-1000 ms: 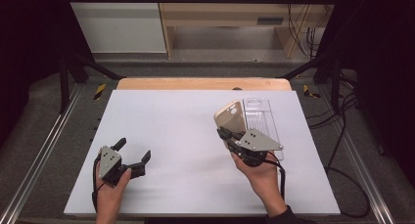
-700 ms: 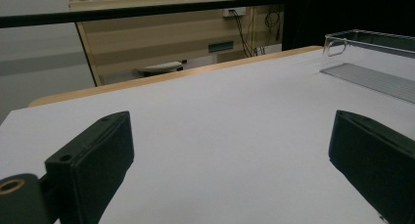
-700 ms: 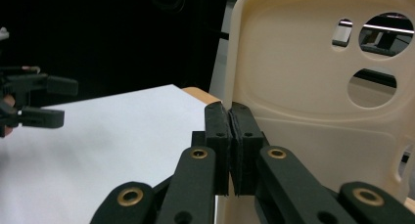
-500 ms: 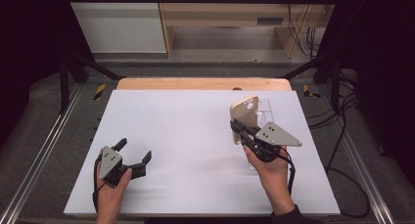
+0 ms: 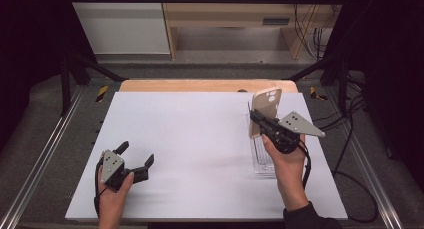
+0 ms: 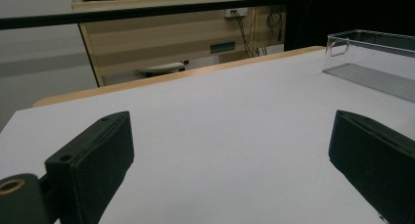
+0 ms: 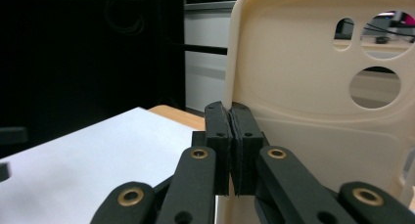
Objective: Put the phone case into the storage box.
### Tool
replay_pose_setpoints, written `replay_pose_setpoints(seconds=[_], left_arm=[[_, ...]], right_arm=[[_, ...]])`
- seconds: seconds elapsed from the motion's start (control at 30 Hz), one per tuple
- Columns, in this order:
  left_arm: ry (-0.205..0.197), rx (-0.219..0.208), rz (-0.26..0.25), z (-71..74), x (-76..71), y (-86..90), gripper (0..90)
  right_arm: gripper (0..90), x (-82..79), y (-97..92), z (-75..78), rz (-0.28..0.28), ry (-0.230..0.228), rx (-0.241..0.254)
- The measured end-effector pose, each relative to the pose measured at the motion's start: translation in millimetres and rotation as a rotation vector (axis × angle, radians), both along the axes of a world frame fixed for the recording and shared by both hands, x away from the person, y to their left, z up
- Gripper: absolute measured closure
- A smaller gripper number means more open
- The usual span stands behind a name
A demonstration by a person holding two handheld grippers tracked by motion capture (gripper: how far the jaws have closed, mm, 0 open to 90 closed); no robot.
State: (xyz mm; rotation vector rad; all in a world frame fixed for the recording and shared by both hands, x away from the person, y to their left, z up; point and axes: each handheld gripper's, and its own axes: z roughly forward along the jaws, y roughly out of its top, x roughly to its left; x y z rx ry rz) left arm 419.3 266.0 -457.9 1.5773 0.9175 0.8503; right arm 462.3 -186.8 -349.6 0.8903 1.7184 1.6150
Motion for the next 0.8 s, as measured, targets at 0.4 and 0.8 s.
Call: replay_pose_setpoints(seconds=[0.4, 0.8], left_arm=[[0.003, -0.008, -0.007, -0.7, 0.2, -0.2, 3.0], [0.010, -0.042, -0.015, -1.9, 2.5, -0.4, 3.0]], right_arm=[[87.9, 35.0, -14.7, 17.5, -0.106, 0.077, 0.011], [88.0, 49.8, -25.0, 14.6, -0.194, 0.154, 0.008]])
